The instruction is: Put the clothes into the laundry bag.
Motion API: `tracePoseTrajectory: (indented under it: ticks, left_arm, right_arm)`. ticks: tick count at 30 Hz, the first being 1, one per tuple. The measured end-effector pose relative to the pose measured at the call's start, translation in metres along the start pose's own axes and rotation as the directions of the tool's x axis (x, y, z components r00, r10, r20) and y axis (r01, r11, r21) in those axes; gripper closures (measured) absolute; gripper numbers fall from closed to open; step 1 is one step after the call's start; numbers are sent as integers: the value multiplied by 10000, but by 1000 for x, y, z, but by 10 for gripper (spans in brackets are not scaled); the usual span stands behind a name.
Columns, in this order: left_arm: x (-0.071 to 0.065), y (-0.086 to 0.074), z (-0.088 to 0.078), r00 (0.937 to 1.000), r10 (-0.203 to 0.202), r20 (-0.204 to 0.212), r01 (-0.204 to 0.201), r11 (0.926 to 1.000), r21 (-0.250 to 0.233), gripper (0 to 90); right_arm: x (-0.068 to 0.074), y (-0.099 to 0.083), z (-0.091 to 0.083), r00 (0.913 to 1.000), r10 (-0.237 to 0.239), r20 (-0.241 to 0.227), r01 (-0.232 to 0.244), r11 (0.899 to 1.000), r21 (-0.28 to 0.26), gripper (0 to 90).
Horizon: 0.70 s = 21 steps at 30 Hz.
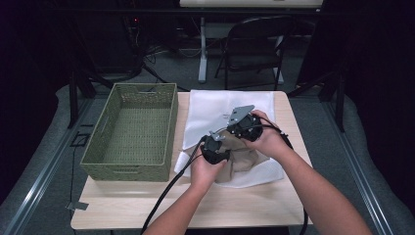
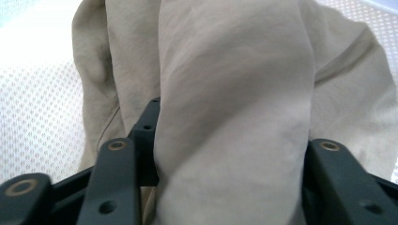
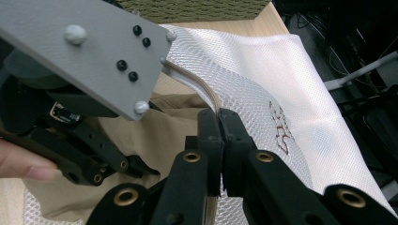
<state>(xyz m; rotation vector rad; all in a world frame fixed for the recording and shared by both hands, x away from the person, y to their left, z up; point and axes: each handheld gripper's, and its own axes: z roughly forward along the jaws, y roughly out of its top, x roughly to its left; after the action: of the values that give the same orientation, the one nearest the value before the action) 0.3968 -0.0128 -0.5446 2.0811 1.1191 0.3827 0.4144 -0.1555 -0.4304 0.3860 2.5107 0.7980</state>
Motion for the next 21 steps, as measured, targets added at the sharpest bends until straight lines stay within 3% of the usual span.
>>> tracePoseTrajectory:
  ticks: [2,8,14,21]
  left_arm:
    - [-1,-1,-1,9998,205,77,-205,9998,-73,454]
    - [-4,1,-8,9996,214,202,-207,9993,-302,405]
    - [-6,5,-28,9987,242,458,-198,9953,-945,397]
    - [-5,0,-52,9965,488,684,-399,9912,-1258,398]
  right_arm:
    - [0,0,0,10000,16,-7,-16,10000,-10,884]
    - [1,0,1,10000,9,30,-9,10000,-11,884]
    - [0,0,0,10000,-9,25,9,10000,23,884]
    - [0,0,0,10000,-13,38,13,10000,34,884]
